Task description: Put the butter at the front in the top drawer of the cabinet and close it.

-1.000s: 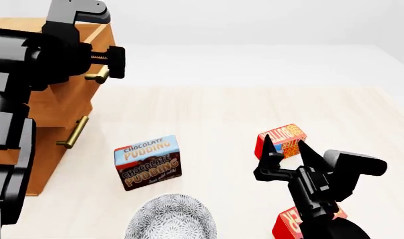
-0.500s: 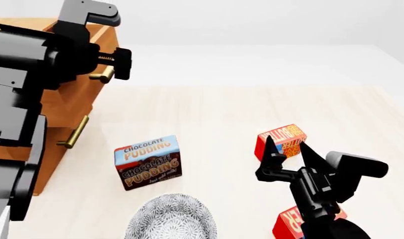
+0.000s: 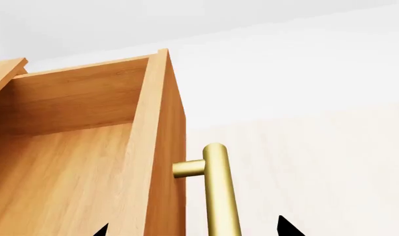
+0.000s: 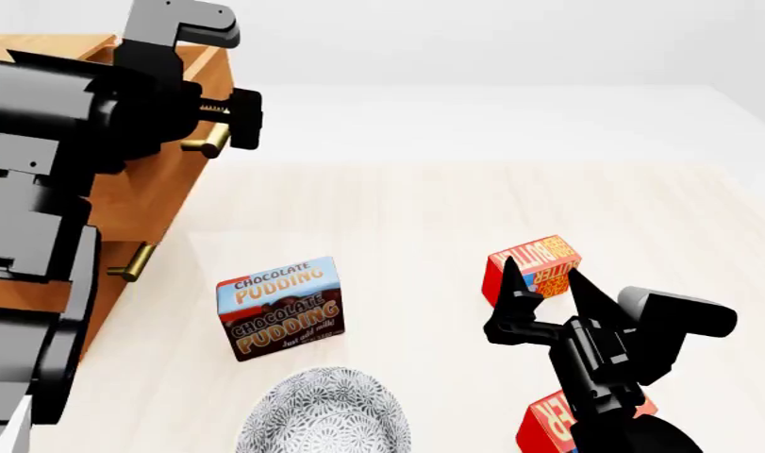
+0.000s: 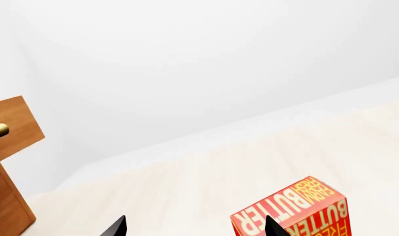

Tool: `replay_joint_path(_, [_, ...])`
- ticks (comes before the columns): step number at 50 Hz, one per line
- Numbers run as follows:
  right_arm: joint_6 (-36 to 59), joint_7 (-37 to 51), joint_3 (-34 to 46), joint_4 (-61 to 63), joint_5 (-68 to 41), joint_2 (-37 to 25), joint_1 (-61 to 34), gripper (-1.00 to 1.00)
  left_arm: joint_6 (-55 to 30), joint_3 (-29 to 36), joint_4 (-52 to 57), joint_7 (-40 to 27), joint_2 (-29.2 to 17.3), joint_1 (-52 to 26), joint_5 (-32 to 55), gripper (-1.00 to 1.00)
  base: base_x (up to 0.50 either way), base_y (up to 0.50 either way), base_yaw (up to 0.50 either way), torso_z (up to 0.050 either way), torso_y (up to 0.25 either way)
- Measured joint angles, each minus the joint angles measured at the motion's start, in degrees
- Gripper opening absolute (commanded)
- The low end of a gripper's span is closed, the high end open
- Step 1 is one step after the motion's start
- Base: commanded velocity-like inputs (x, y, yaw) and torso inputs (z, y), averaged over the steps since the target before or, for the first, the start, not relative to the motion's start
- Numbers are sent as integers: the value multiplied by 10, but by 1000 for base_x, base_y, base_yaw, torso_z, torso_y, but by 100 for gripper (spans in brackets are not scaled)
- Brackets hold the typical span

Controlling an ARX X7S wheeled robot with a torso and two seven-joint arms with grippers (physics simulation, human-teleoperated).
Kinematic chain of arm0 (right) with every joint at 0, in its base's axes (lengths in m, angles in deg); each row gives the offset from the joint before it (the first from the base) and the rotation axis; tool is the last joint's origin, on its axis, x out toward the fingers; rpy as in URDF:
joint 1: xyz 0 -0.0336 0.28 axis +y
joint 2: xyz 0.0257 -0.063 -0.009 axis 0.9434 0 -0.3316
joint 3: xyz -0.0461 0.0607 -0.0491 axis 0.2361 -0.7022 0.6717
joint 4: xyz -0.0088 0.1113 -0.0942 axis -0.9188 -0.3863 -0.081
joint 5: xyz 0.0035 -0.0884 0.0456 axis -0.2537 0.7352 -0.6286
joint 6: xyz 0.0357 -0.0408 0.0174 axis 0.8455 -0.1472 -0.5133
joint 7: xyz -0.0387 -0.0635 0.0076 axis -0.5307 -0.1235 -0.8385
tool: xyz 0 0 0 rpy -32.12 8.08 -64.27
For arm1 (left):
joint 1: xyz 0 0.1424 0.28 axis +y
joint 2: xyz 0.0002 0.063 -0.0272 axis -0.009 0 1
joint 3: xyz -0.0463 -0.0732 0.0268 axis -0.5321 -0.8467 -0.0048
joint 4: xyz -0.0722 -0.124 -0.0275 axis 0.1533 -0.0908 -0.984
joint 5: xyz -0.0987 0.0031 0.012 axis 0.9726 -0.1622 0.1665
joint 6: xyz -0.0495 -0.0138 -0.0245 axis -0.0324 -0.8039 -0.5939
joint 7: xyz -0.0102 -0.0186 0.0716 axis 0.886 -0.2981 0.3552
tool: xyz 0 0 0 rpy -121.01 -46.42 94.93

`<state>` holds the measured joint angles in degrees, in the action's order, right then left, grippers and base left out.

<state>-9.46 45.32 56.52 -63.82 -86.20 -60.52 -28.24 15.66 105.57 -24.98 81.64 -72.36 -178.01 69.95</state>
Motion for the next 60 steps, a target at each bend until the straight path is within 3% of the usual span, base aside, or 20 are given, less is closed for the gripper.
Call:
replay_joint_path(32, [-8, 4, 3, -4, -5, -5, 2, 100, -14, 10, 26, -12, 14, 10, -17, 100, -4, 0, 0, -1, 1])
replay_joint_path(60, [-14, 7, 5, -1, -11, -8, 6, 100, -40, -15, 100, -63, 30, 40, 5, 100, -15, 0, 4, 0, 8])
